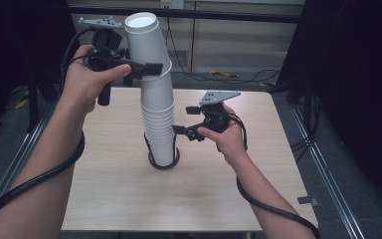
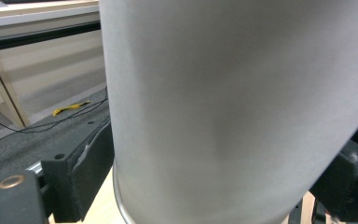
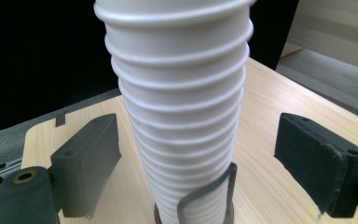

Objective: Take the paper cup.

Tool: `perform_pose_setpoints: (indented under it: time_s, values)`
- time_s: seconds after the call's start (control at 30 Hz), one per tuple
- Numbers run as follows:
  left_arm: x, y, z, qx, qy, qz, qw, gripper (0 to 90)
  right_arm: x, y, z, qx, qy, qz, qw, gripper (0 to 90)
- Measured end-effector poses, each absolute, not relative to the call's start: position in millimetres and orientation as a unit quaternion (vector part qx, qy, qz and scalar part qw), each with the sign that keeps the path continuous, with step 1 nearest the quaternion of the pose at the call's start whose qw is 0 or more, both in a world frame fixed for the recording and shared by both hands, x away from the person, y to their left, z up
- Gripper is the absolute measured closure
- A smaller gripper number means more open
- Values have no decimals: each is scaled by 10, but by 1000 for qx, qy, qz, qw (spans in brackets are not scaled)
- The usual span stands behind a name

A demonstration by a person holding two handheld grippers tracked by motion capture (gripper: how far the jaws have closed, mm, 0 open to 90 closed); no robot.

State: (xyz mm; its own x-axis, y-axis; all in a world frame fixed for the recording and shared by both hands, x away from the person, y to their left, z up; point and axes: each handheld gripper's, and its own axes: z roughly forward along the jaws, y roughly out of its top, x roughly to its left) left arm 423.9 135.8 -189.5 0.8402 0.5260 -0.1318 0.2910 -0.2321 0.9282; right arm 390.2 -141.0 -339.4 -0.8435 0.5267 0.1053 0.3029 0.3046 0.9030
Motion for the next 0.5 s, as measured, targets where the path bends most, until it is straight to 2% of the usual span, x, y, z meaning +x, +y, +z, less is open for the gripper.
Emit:
perform_pose_setpoints:
  time_s: [0.5]
  values:
    - [4210, 1403, -1823, 774, 264, 107, 566, 110, 3888, -1611, -3574, 279, 800, 521, 103, 136]
